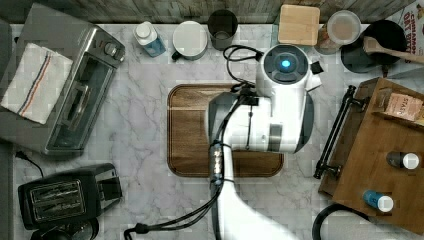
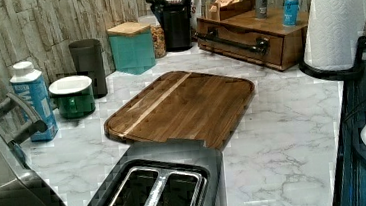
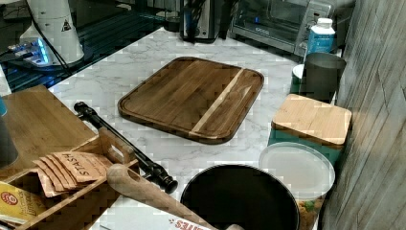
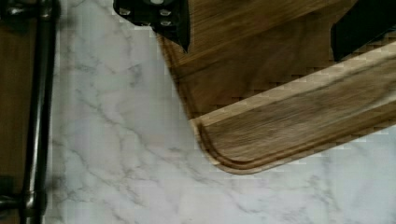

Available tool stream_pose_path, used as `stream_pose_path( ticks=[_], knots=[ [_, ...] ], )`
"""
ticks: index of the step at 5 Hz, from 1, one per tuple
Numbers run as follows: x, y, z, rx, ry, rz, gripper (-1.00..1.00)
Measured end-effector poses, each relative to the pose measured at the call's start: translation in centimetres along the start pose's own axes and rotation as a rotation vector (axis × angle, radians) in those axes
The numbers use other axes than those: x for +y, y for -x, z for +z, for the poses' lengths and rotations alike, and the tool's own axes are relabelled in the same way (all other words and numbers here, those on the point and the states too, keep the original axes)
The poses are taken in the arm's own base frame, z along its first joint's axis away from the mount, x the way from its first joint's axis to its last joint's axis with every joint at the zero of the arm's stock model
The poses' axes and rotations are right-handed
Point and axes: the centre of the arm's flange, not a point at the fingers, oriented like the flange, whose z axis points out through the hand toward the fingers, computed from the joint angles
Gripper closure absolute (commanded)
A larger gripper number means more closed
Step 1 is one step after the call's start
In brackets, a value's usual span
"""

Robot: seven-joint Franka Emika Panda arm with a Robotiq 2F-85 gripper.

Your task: Open the drawer.

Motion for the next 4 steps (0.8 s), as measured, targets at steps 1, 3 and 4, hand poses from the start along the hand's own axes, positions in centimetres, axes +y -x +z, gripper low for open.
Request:
stream_pose_path(
  ticks=[1, 3, 4],
  knots=[
    [5.1, -1.4, 2.7, -0.009, 0.007, 0.066, -1.00],
    [15.2, -1.8, 5.4, 0.037, -0.001, 0.193, -1.00],
    [18.3, -1.7, 5.4, 0.060, 0.000, 0.192, -1.00]
  ],
)
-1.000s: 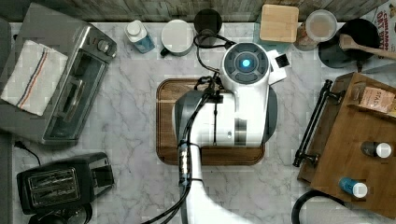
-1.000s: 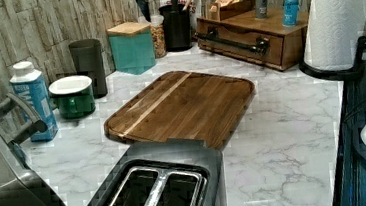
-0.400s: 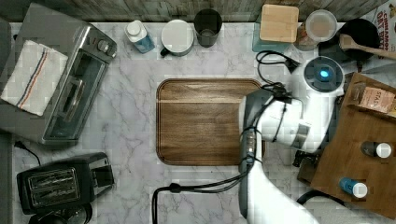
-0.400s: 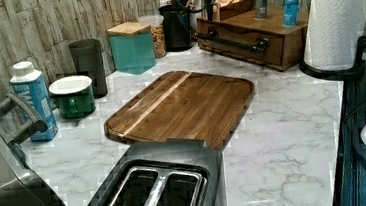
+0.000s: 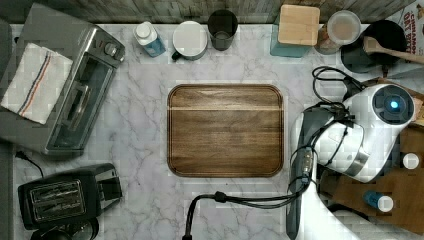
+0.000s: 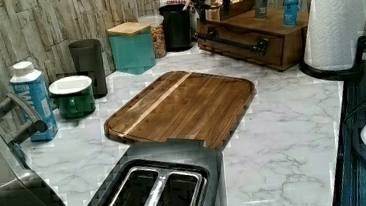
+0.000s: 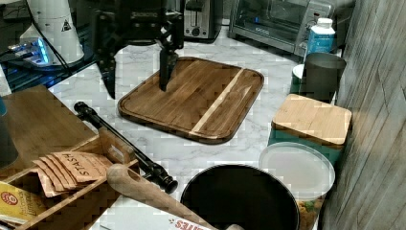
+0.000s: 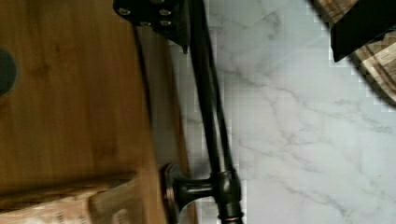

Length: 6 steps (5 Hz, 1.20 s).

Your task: Open the drawer.

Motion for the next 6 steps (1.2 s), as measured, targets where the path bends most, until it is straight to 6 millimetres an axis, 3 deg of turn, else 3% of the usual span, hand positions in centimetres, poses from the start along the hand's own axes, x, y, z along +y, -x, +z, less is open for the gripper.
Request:
stream_pose_path(
  ticks=[1, 2, 3, 4, 6],
  knots=[
    [1.0, -0.9, -0.6, 0.097, -0.012, 0.015, -1.00],
    [0.8, -1.8, -1.4, 0.204, -0.021, 0.009, -1.00],
    [-0.2, -1.6, -1.0, 0.178, -0.014, -0.010, -1.00],
    [-1.8, -1.2, 0.3, 0.102, 0.010, -0.048, -1.00],
    [-4.6, -0.8, 4.8, 0.013, 0.098, -0.135, -1.00]
  ],
)
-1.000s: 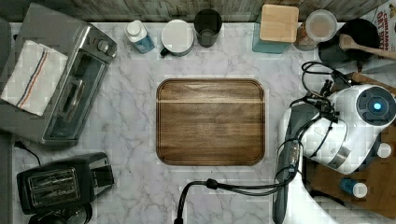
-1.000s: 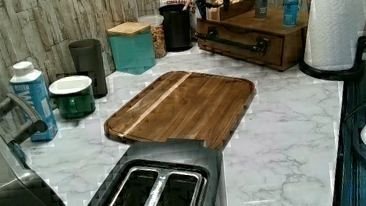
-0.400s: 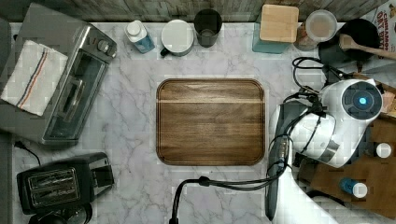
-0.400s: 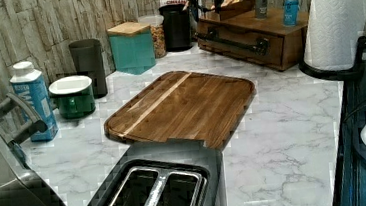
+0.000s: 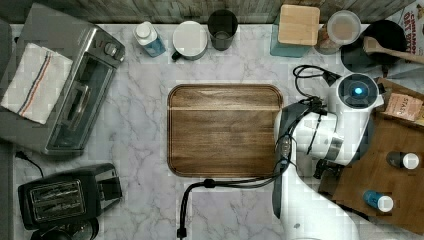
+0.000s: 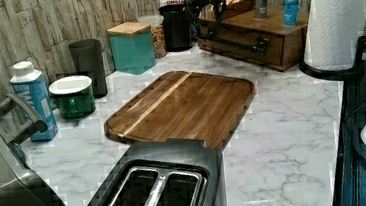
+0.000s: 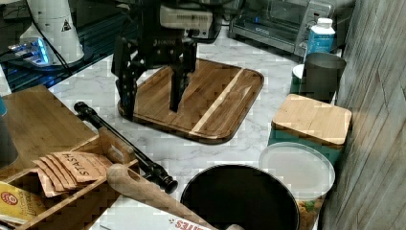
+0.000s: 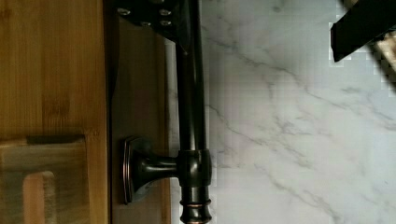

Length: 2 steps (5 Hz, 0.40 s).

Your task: Open the drawer.

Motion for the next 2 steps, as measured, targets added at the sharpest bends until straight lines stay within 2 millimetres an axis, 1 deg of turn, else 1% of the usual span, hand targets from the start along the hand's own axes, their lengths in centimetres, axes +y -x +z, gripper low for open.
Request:
stream_pose_path(
  ticks=[1, 2],
  knots=[
    [-0.62, 0.12, 1.79, 0.005, 0.056, 0.015, -1.00],
    [-0.40, 0.88, 2.54, -0.001, 0.097, 0.027, -1.00]
  ],
)
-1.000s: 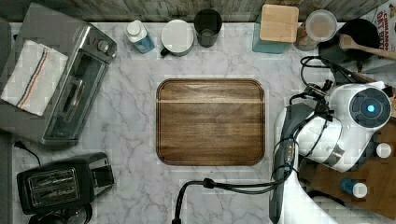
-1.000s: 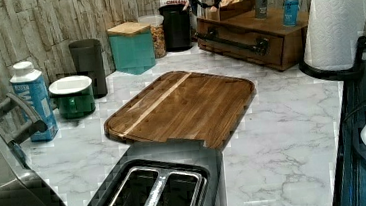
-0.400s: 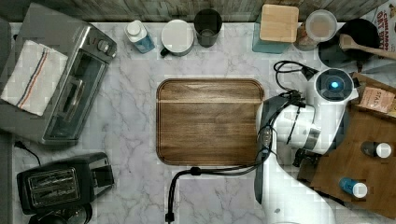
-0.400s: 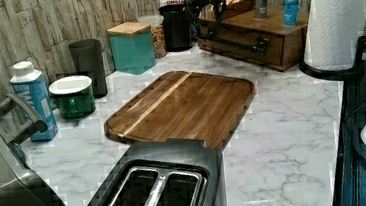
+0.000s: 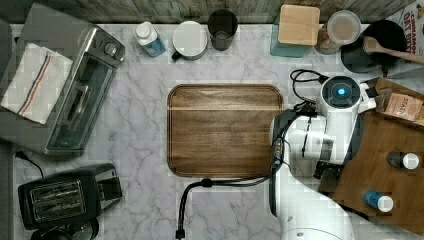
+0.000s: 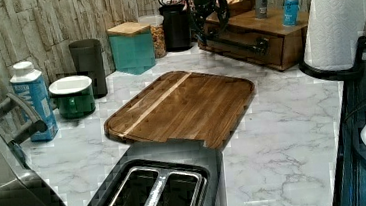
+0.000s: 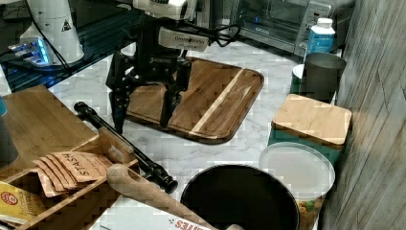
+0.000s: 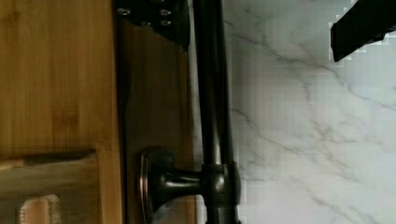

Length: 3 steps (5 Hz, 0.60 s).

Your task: Open the drawer.

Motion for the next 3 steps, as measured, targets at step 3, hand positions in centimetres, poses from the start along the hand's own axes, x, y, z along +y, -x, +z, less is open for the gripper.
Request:
stream_pose_path(
  ticks=[3],
  knots=[
    [1.6, 0.1, 2.4, 0.001, -0.089, 0.101, -1.00]
  ],
)
